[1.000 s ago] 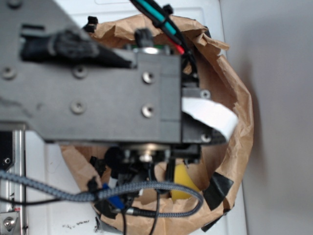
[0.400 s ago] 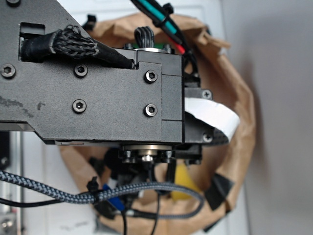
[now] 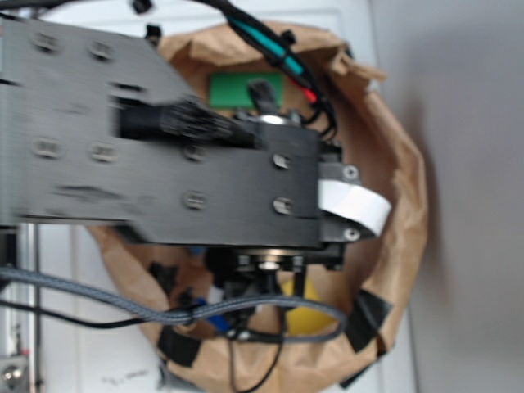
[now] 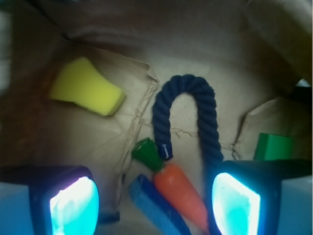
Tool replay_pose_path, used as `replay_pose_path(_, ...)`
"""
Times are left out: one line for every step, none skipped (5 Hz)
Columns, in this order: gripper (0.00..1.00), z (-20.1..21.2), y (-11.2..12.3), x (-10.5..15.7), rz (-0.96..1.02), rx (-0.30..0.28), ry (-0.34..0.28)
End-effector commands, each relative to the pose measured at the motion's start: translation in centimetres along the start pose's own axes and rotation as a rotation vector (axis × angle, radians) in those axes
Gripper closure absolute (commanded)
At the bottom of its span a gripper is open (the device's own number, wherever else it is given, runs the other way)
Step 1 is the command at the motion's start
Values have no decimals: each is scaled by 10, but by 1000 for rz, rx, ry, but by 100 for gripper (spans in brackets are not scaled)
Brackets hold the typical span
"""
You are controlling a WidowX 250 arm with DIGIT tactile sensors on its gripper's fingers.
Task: Grab the blue rope.
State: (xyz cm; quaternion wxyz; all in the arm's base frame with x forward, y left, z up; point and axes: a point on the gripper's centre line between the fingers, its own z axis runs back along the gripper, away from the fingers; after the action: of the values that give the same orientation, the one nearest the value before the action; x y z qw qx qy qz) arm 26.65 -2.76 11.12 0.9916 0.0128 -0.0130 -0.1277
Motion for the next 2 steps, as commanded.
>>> replay_pose_path(0, -35, -6, 30, 132, -14, -42)
replay_pose_path(0, -49, -1, 35, 201, -49, -31)
